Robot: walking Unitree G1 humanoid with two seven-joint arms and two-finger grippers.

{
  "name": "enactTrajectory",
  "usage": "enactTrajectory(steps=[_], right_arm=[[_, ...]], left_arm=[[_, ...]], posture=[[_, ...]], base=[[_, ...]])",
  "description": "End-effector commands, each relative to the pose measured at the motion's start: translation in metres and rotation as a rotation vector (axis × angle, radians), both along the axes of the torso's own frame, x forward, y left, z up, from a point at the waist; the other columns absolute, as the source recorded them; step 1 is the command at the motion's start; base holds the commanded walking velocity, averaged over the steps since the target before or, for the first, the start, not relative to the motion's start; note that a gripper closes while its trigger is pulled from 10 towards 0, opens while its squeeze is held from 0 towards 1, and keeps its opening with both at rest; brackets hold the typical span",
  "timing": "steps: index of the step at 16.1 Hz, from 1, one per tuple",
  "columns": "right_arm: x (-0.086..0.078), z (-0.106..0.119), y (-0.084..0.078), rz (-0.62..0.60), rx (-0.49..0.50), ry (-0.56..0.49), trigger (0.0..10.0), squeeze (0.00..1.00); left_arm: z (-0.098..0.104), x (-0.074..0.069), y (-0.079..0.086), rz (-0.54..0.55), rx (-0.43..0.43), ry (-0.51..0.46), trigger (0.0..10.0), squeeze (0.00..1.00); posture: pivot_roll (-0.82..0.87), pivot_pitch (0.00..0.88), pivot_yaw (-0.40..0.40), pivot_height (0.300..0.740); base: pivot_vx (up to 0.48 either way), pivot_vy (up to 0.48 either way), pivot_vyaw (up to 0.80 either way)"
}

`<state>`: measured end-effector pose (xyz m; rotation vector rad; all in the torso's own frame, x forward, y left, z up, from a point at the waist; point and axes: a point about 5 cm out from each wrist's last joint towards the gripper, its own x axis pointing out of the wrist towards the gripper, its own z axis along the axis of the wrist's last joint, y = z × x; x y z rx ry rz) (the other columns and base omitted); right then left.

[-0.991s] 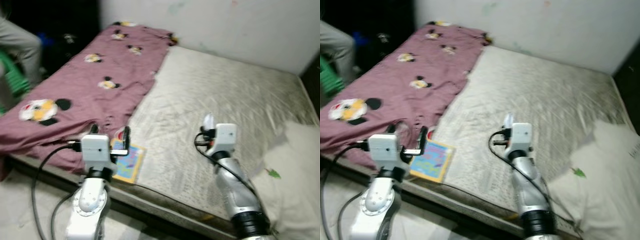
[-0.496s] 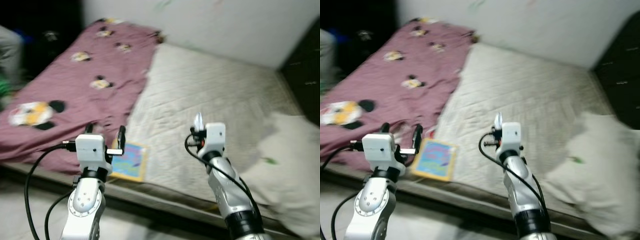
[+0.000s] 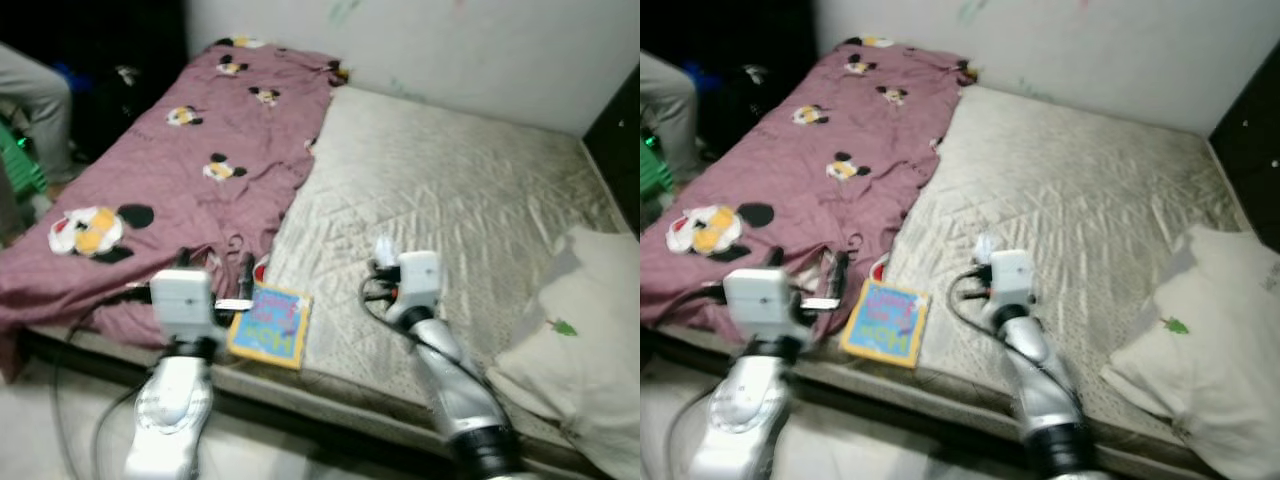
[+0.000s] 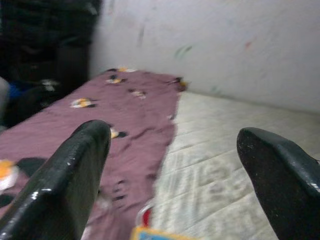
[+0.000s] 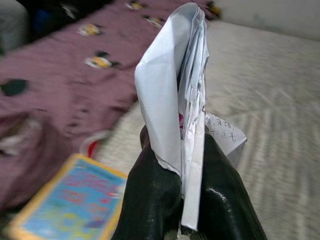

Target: Clean up the room

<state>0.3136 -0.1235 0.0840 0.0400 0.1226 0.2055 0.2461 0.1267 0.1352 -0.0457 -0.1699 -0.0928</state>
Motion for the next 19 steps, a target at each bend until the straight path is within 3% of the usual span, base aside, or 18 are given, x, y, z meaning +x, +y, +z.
enactTrajectory(steps=[1,4,7,10,16,19], right_arm=[[0.0012,0.0047,0.0060,0.016,0.015,-0.013,10.0,0.00],[0.0019,0.0039,0.0040,0.000,0.024,-0.002,10.0,0.00],[0.0025,0.0024,0.0009,-0.016,0.014,0.009,10.0,0.00],[0.0032,0.0031,0.0006,-0.022,0.007,0.003,10.0,0.00],[0.0028,0.0040,0.0008,-0.020,0.011,-0.006,10.0,0.00],[0.0028,0.0023,0.0013,-0.017,0.013,0.008,10.0,0.00]], left_arm=[[-0.0006,-0.0011,0.0056,0.011,0.027,0.006,10.0,0.00],[-0.0039,0.0004,0.0055,0.053,0.034,0.030,10.0,0.00],[-0.0028,-0.0007,0.0013,0.008,0.015,0.023,10.0,0.00],[-0.0021,-0.0004,0.0009,0.000,0.024,0.021,10.0,0.00],[-0.0023,-0.0004,0.0000,-0.006,0.017,0.025,10.0,0.00],[-0.0033,-0.0001,-0.0006,0.001,0.008,0.035,10.0,0.00]], posture=[[0.01,0.088,-0.087,0.740],[0.01,0.093,-0.087,0.740],[0.01,0.096,-0.086,0.740],[0.01,0.099,-0.086,0.740],[0.01,0.100,-0.085,0.740],[0.01,0.101,-0.087,0.740]], base=[[0.480,0.000,0.00],[0.107,0.000,0.00],[0.000,0.000,0.00],[0.081,0.417,-0.80],[0.241,0.416,0.00],[0.000,0.417,-0.55]])
